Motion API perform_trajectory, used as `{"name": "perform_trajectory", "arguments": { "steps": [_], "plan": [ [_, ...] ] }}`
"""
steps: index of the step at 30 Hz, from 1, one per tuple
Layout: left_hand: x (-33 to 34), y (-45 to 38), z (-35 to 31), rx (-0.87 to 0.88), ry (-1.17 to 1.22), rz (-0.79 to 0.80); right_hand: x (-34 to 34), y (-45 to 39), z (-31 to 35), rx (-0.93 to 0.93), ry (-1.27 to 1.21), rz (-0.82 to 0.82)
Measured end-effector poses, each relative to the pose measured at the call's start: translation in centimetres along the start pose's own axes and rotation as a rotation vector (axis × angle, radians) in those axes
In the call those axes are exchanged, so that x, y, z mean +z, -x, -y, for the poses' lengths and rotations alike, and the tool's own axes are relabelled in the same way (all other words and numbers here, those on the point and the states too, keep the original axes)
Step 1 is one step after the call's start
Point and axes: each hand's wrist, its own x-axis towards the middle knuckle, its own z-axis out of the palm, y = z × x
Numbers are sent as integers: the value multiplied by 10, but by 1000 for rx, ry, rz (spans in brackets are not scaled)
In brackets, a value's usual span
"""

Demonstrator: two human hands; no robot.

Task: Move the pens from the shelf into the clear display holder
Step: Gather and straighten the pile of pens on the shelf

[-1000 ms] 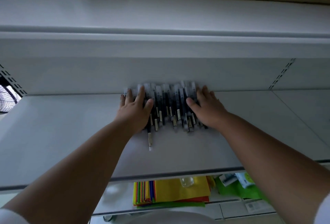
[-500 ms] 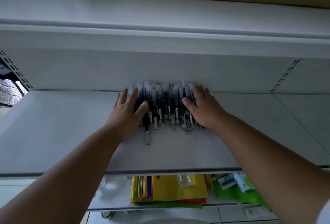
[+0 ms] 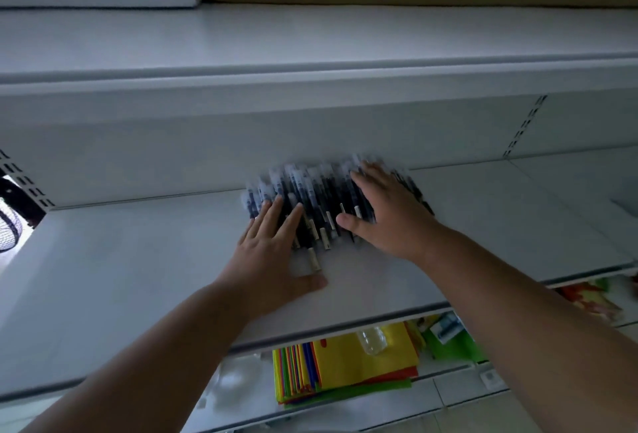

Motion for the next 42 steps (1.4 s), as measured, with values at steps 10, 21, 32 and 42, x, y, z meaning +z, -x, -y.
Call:
{"name": "perform_trajectory", "arguments": {
  "steps": [10,21,32,42],
  "plan": [
    [-4,-11,10,-64,81,-103,5,-1,13,-99,9,83],
    [-11,-17,16,-190,167,-30,9,-17,15,-245,14,99],
    [-11,-23,15,-202,167,-9,8,-26,21,-204,-20,121],
    [-17,1,11,-64,156,-333,-10,7,39,-56,-138,-261]
  ]
}}
